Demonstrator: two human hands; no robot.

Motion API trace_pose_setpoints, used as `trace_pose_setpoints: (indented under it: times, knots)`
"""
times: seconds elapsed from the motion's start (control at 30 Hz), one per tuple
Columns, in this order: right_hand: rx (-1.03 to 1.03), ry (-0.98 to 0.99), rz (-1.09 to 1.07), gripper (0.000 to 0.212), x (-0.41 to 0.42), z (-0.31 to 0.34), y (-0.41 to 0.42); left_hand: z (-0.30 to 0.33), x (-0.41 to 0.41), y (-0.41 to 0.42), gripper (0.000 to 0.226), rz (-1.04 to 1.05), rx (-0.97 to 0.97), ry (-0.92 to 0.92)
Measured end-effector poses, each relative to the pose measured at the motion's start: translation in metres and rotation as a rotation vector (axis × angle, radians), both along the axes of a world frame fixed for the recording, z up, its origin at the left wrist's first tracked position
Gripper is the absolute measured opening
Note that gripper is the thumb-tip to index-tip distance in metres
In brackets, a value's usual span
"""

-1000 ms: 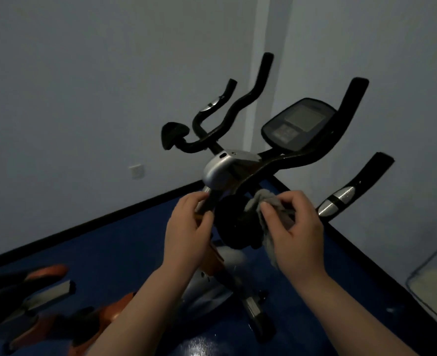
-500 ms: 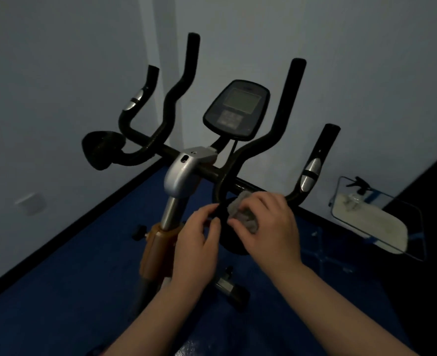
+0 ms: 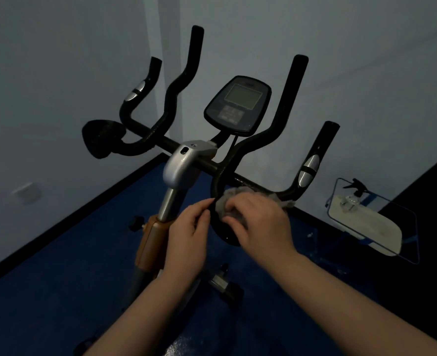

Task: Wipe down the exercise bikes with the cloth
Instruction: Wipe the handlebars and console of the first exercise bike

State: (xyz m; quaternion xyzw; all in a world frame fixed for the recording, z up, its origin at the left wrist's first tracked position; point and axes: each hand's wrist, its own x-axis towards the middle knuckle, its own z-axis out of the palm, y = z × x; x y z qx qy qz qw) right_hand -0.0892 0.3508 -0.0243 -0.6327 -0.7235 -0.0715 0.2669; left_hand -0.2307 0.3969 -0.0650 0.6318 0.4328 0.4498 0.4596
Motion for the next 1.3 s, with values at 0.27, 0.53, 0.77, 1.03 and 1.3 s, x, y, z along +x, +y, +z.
trace_pose_setpoints:
  times: [0.27, 0.53, 0.77, 1.03, 1.3]
  knots:
    - [-0.060, -0.038, 0.101, 0.017, 0.000, 0.015, 0.012, 0.007, -0.002, -0.002, 0.034, -0.049, -0.011, -0.096]
    - [-0.261, -0.269, 0.289, 0.015, 0.027, 0.032, -0.001, 0.005, 0.002, -0.001, 0.030, -0.066, 0.001, -0.112]
    - [-0.321, -0.232, 0.203, 0.015, 0.029, 0.021, -0.014, 0.004, 0.013, 0.006, 0.026, -0.030, 0.019, -0.115]
    - [-0.238, -0.072, 0.015, 0.013, 0.020, 0.029, 0.010, 0.010, 0.019, 0.018, 0.023, -0.065, 0.025, -0.104]
    - [-0.139, 0.153, -0.038, 0.010, 0.023, 0.023, -0.009, 0.007, 0.014, 0.018, 0.026, -0.114, 0.041, -0.110]
